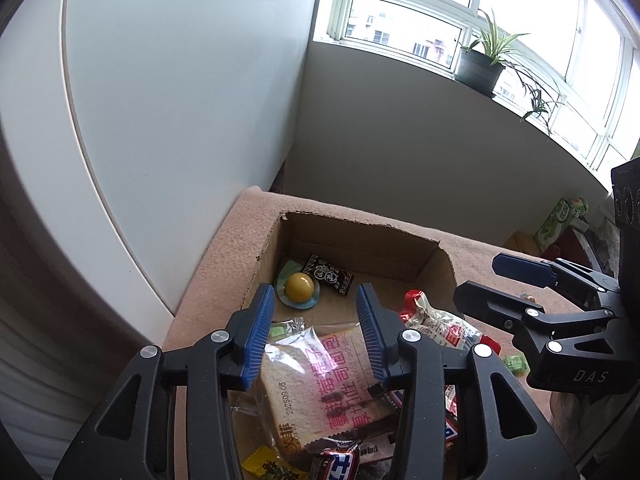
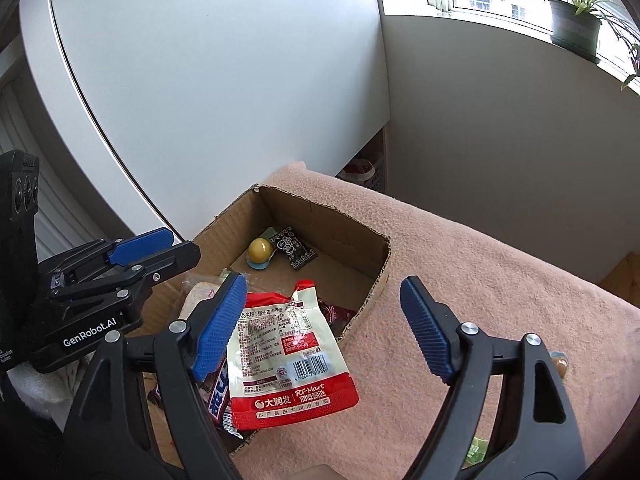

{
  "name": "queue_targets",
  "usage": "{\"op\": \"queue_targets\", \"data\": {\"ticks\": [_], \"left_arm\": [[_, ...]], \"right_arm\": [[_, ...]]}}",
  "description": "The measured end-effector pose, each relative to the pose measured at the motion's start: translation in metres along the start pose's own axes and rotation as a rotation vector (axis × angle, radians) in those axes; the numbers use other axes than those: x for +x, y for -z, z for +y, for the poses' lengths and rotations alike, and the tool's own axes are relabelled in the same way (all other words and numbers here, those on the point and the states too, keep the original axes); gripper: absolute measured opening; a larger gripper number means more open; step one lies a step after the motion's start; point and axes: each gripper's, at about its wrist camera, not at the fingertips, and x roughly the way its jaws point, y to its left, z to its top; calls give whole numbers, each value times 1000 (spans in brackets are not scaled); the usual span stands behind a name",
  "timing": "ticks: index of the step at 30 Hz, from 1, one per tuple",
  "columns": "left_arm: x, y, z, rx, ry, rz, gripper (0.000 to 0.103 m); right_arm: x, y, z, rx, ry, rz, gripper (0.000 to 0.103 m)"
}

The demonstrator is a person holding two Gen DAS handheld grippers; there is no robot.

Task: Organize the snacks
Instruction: 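Move both tools back toward the green candy and brown ball candy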

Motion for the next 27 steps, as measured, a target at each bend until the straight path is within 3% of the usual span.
{"op": "queue_targets", "data": {"ticks": [3, 6, 10, 22, 27], "left_arm": [[-6, 2, -8, 7, 10, -6, 41], [-13, 5, -20, 31, 16, -21, 42], [-26, 10, -37, 53, 42, -41, 48], [-48, 38, -96, 107, 158, -46, 49], [-45, 57, -126, 139, 220, -8, 49]], "right_arm": [[-11, 5, -7, 0, 14, -7, 83], [-23, 12, -15, -3, 31, -17, 90], [-44, 24, -31, 2, 55, -26, 90], [-104, 73, -123, 129, 155, -43, 91], [-112, 91, -162, 229, 140, -35, 91]]}}
